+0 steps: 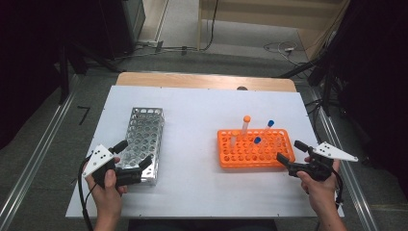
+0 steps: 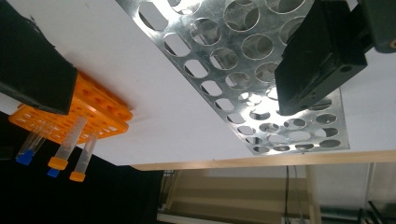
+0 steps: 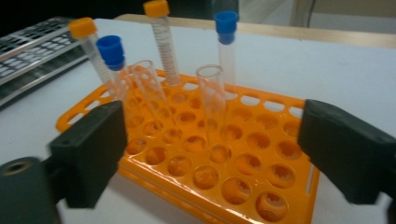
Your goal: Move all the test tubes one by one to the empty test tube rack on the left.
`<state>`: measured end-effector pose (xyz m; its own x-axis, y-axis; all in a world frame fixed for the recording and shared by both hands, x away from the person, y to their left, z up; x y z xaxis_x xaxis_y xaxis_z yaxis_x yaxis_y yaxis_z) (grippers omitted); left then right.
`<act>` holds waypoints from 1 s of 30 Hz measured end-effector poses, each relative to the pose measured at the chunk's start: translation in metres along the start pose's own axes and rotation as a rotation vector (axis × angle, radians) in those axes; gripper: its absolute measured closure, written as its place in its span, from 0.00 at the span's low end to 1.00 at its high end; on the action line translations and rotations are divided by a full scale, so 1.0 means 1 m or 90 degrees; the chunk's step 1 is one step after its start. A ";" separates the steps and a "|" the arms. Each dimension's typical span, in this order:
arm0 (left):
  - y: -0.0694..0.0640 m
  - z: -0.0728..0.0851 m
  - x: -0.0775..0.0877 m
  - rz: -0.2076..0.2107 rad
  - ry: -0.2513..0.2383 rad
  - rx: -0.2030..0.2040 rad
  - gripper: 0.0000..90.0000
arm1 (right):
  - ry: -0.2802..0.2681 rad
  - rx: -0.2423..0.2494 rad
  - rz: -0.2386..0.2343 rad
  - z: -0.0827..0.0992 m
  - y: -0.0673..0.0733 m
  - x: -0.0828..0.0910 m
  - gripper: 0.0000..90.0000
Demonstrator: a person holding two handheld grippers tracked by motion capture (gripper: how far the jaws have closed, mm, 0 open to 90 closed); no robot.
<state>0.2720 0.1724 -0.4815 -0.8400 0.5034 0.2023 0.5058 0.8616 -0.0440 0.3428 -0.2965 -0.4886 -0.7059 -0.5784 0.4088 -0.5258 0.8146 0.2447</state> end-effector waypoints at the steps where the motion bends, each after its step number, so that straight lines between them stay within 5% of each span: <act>1: -0.002 0.000 0.000 0.003 0.000 -0.003 0.00 | 0.005 -0.005 0.007 0.001 -0.001 -0.002 0.22; 5: -0.002 -0.001 0.000 0.003 -0.002 0.000 0.00 | 0.017 -0.018 0.026 0.004 -0.004 -0.012 0.37; 11: -0.004 -0.003 0.000 -0.003 -0.006 0.000 0.00 | 0.038 -0.048 0.011 0.008 -0.007 -0.026 0.59; 20: -0.012 -0.004 -0.005 0.016 -0.002 -0.005 0.00 | 0.062 -0.021 0.021 0.016 -0.006 -0.040 0.64; 30: -0.014 -0.003 -0.006 0.025 0.002 -0.001 0.00 | 0.051 0.002 0.039 0.018 -0.008 -0.043 0.75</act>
<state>0.2705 0.1573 -0.4787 -0.8190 0.5367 0.2029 0.5387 0.8410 -0.0502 0.3690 -0.2784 -0.5237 -0.6964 -0.5220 0.4925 -0.4840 0.8483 0.2147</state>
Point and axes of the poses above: each handheld gripper's, and its own axes: x roughly backward along the jaws, z roughly out of its underside, y roughly to its left, the point moved 8 cm from there along -x, roughly forward along the jaws, and after that the axes turned 8 degrees about -x, right-handed, at the moved point
